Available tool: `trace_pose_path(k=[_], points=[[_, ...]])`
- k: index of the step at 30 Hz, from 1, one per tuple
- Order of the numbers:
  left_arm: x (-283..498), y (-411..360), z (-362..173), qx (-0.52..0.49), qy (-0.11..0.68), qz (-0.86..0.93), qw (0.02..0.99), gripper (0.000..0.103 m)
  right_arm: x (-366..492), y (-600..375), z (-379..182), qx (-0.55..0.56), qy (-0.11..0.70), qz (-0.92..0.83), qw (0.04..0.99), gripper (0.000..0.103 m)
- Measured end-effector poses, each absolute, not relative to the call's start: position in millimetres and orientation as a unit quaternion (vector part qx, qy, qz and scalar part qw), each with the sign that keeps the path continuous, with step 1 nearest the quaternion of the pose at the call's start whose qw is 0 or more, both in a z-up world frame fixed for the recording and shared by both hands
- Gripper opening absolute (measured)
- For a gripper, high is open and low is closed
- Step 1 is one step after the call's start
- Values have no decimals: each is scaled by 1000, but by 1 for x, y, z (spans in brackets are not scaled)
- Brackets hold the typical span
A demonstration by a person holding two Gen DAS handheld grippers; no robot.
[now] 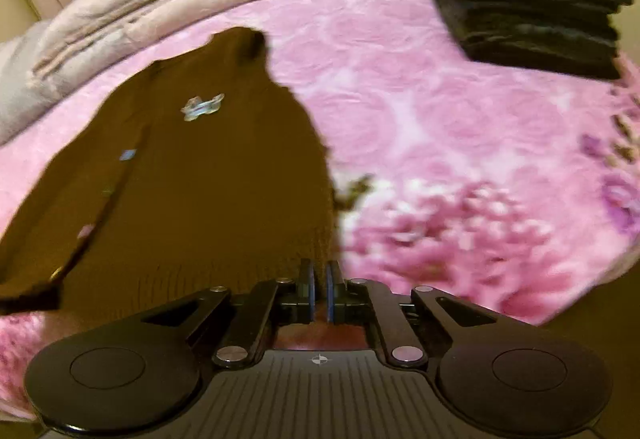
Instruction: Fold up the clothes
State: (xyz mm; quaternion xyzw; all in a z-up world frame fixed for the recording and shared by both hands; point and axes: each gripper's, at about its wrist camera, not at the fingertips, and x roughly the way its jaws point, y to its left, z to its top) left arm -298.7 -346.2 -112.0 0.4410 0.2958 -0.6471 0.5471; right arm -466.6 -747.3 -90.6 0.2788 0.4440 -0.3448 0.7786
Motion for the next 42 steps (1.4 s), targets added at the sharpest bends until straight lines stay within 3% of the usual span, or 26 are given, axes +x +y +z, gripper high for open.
trace_pose_path(k=[8,12,13,14,15,16,20,23,31,33,36,42], points=[[-349,-340,-165,486,347,-659,456,5,-473,-730,-143,275,508,-360,733,4],[-343,-323,-162,480,367,-658,450,11,-472,-721,-139,246,517,-381,726,5],[-336,-320,-159,472,374,-653,459,11,-472,-719,-137,240,518,-384,726,10],[-330,-317,-158,463,382,-649,468,13,-467,-715,-133,237,516,-375,733,18],[-323,-316,-155,455,388,-644,478,16,-463,-710,-130,235,514,-365,740,53],[-316,-317,-153,447,391,-639,489,18,-456,-703,-127,231,508,-351,752,76],[-283,-332,-140,435,380,-618,533,23,-416,-679,-125,220,496,-278,792,76],[-266,-364,-126,435,347,-623,550,33,-398,-674,-128,242,484,-250,803,76],[-264,-541,-125,439,258,-683,524,36,-406,-714,-141,292,478,-268,784,76],[-263,-585,-125,439,236,-696,516,42,-413,-730,-143,302,479,-284,773,76],[-263,-652,-125,439,201,-716,504,49,-419,-751,-148,286,491,-289,770,76],[-294,-762,-162,488,95,-749,439,50,-425,-775,-161,247,504,-289,776,76]])
